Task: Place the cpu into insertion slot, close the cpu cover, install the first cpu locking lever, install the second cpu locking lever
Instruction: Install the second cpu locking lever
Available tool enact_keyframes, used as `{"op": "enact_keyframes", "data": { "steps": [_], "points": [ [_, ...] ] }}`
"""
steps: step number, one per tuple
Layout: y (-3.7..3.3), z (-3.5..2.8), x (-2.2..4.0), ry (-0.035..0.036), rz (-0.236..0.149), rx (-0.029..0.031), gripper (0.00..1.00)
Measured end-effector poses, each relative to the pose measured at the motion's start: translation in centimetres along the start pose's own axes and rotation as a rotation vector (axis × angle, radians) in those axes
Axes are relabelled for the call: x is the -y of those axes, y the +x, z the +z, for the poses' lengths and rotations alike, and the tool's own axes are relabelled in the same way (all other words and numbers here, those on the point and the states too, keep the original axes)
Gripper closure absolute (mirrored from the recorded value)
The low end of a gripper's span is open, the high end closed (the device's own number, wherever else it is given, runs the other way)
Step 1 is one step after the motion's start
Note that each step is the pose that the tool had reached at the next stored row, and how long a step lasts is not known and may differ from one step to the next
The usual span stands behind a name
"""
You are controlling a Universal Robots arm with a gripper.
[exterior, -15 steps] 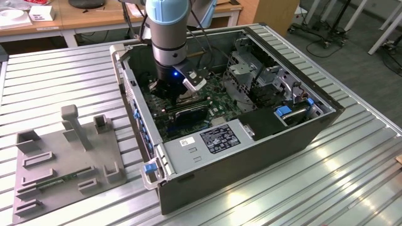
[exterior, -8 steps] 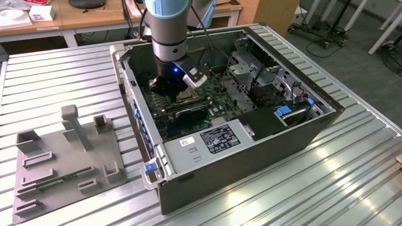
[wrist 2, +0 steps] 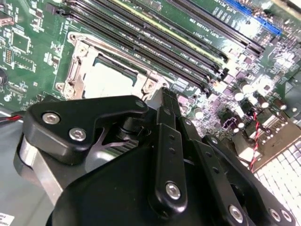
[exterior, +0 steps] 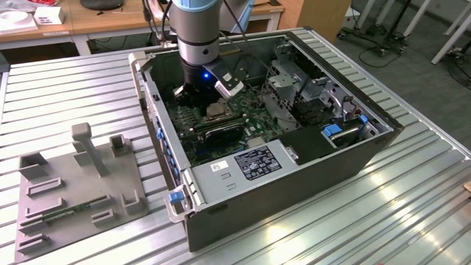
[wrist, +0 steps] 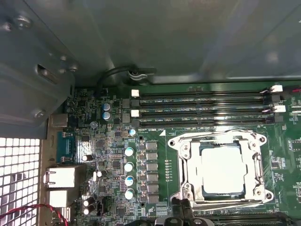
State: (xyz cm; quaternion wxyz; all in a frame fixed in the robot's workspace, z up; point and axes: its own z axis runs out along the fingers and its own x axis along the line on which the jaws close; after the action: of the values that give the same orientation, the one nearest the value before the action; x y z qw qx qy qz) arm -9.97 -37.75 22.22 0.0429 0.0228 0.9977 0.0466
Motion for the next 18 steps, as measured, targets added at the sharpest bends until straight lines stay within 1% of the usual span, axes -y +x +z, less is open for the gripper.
{"op": "enact_keyframes", "data": {
  "steps": [3,5,16,18],
  "points": [
    [-0.15,0.00,-0.01,0.0002,0.000,-0.0002,0.90],
    [-0.56,0.05,-0.02,0.0001,0.000,-0.0001,0.90],
    [-4.18,0.43,-0.22,0.0001,0.000,-0.0001,0.90],
    [-4.51,0.50,-0.32,0.0001,0.000,-0.0002,0.90]
  ]
}}
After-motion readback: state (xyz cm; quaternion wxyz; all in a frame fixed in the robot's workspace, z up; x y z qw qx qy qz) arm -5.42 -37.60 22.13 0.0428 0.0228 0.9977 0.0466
